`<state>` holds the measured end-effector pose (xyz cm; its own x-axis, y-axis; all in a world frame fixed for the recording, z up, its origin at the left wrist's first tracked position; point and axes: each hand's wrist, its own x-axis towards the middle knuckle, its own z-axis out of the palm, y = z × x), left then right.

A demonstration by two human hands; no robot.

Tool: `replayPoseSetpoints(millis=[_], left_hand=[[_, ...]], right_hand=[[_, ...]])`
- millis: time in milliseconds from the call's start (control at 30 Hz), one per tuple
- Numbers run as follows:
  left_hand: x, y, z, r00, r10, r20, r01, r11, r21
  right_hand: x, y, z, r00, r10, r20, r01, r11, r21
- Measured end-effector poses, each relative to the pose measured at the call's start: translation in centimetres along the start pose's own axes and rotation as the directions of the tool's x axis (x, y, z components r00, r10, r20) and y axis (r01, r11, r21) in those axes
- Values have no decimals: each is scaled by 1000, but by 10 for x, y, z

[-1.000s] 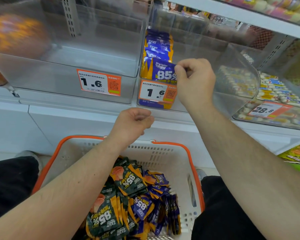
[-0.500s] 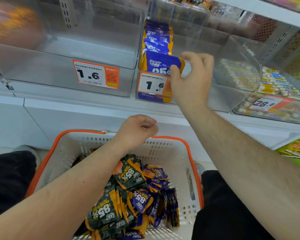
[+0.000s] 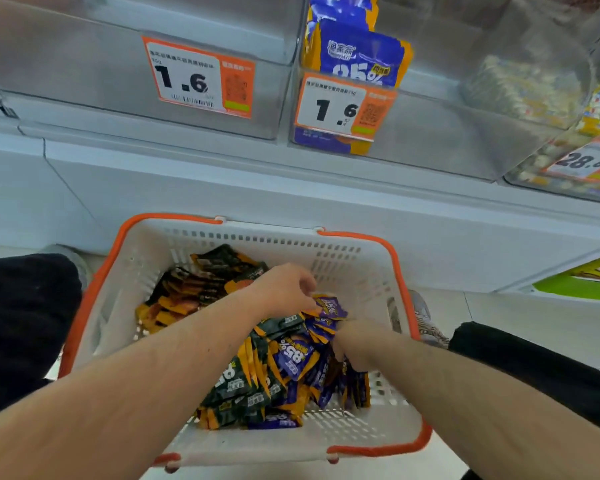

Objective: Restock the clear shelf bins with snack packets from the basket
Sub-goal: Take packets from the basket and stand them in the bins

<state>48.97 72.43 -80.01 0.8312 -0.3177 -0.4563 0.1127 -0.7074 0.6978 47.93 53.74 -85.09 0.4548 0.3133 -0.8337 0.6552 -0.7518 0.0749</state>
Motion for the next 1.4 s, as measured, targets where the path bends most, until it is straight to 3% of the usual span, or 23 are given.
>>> replayPoseSetpoints(millis=[133,333,533,667,767,867,967,1100,1200,1233,1300,1400], left_hand=[[-1,0,2,1000,-4,13,4,1000,21],[-1,6,0,1000,3,21,-3,1000,-2],[-13,41,-16,984,131,117,-121,989,-82],[-11,50,-40,972,216,-87,-228,961,-154],[-12,56,-57,962,194,-190,-252,898,-361],[-16,60,-67,951,134,-279,-269,805,-529],[-20,67,-75,925,108,-364,-325,720,-613],[-26,77,-86,880,100,-465,-405,670,-622],[-30,85,-95,837,142,-528,-479,655,-584],[-30,85,-99,821,152,-550,-502,652,-568],[-28,85,-106,800,156,-580,-532,633,-563],[-27,82,-113,798,84,-597,-513,615,-599]], right_hand=[[0,1,13,991,81,-102,-81,997,7],[-17,21,-31,967,129,-218,-104,987,121],[-87,33,-119,950,85,-301,18,946,323],[-131,33,-153,854,144,-500,153,849,506],[-147,40,-160,763,314,-565,266,644,717],[-155,47,-169,762,376,-527,201,636,745],[-156,49,-179,693,431,-579,258,602,756],[-157,42,-186,588,524,-617,495,370,786],[-162,37,-193,435,576,-692,602,386,699],[-165,37,-197,332,585,-740,627,450,636],[-178,36,-206,54,580,-813,662,588,464],[-194,42,-217,-325,513,-795,616,752,234]])
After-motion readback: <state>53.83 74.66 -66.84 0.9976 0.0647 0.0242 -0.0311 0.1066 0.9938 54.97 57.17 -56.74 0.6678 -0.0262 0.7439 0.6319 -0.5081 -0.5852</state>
